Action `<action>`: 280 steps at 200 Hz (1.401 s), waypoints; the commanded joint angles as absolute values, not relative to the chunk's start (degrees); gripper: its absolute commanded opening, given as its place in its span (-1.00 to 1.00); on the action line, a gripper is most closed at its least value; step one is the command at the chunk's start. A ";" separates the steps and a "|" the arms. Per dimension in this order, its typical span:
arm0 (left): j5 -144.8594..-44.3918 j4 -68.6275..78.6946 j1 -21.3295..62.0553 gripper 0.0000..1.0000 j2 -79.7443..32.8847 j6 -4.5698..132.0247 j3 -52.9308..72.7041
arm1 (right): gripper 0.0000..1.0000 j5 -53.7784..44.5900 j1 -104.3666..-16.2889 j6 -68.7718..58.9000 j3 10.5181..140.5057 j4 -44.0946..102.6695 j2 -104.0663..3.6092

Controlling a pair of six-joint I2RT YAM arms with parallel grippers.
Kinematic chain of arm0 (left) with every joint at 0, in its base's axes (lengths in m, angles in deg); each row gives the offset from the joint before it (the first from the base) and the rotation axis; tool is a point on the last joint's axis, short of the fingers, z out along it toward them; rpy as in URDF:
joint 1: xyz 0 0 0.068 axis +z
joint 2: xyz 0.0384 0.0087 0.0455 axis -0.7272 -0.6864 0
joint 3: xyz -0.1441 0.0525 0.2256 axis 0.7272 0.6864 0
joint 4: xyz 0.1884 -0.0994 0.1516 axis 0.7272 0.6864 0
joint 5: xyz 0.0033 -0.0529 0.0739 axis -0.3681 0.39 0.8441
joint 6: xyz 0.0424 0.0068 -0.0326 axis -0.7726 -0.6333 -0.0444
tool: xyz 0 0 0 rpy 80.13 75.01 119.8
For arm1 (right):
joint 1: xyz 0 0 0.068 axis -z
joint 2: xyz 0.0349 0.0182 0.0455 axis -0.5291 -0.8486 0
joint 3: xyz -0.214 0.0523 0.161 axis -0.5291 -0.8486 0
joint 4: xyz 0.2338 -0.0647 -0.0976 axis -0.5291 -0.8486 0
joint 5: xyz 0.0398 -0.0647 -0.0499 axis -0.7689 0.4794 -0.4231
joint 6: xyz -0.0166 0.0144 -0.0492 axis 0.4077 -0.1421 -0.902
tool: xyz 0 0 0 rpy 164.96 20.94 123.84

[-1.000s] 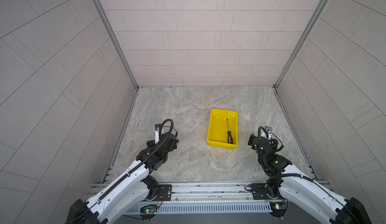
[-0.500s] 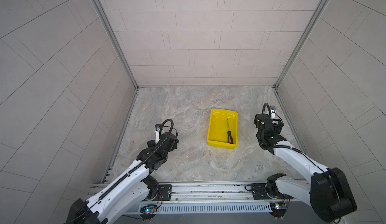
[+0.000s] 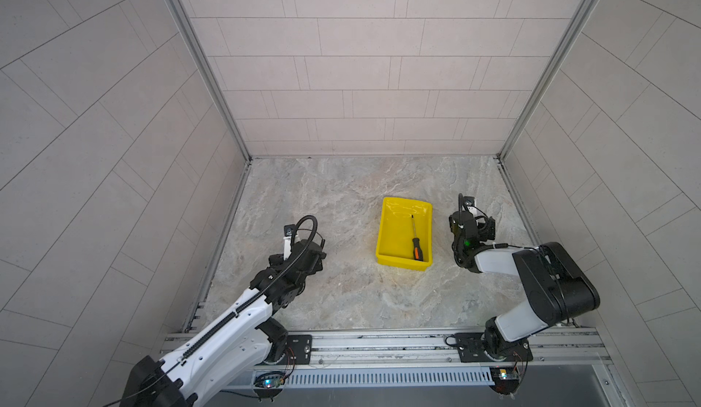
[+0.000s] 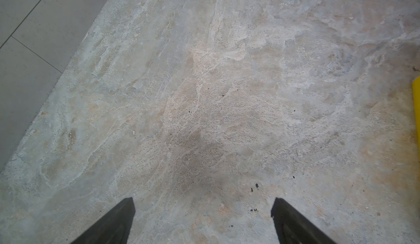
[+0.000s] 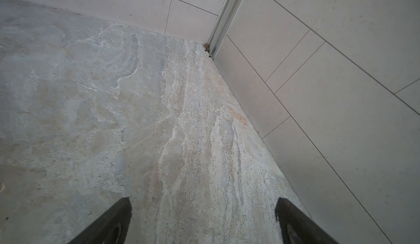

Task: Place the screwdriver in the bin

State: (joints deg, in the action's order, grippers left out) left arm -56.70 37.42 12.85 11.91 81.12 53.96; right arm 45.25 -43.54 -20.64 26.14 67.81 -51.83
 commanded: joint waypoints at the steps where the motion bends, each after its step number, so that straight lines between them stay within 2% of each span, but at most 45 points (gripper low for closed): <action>1: -55.50 38.00 13.05 1.00 12.20 81.17 54.00 | 0.95 43.69 -42.17 -21.13 25.87 72.56 -51.09; 36: -55.53 37.08 13.05 1.00 11.65 81.12 54.27 | 0.81 39.19 -39.86 -19.61 25.56 72.45 -50.69; 64: -56.25 37.09 13.08 1.00 10.88 81.04 54.04 | 0.82 39.00 -39.89 -19.69 25.45 72.75 -50.76; 73: -56.28 37.15 13.07 1.00 10.81 81.19 54.03 | 0.82 34.70 -39.77 -20.76 24.23 74.78 -50.60; 85: -56.11 36.76 13.08 1.00 11.07 81.14 54.35 | 0.82 33.70 -39.42 -20.73 22.34 77.86 -50.25; 125: -57.06 34.48 13.05 1.00 11.80 81.66 55.87 | 0.78 33.80 -39.50 -21.17 21.33 80.00 -50.16; 130: -56.84 34.52 13.04 1.00 11.89 81.69 55.94 | 0.79 33.55 -39.57 -21.41 20.59 81.73 -50.19; 137: -56.55 34.48 13.07 1.00 12.10 81.64 56.09 | 0.98 31.97 -39.74 -21.82 18.97 84.50 -50.31; 145: -56.44 34.28 13.07 1.00 12.32 81.57 56.29 | 0.99 30.21 -39.72 -21.83 16.47 87.51 -51.11; 167: -57.28 32.06 13.06 1.00 13.40 78.09 57.46 | 0.98 31.20 -40.08 -23.61 10.32 108.71 -57.06; 187: -57.96 28.87 13.05 1.00 13.85 76.12 58.59 | 0.99 31.55 -40.31 -23.55 12.60 101.95 -55.44; 206: -56.38 26.82 13.06 1.00 13.80 76.27 58.53 | 0.99 31.43 -40.37 -23.22 18.26 89.18 -53.99; 230: -51.05 23.85 13.17 1.00 11.96 75.82 56.14 | 0.99 31.23 -40.63 -23.90 16.78 92.74 -54.41; 257: -45.64 16.54 13.68 1.00 5.12 64.24 50.91 | 0.99 31.30 -40.61 -23.87 16.80 92.35 -54.15; 280: -44.75 15.44 20.80 1.00 -3.19 61.72 46.27 | 0.99 31.30 -40.60 -23.87 16.78 92.51 -54.25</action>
State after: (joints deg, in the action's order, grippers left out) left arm -49.49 20.52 14.75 2.97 68.01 50.77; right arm 31.13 -40.41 -22.93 17.24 93.10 -54.59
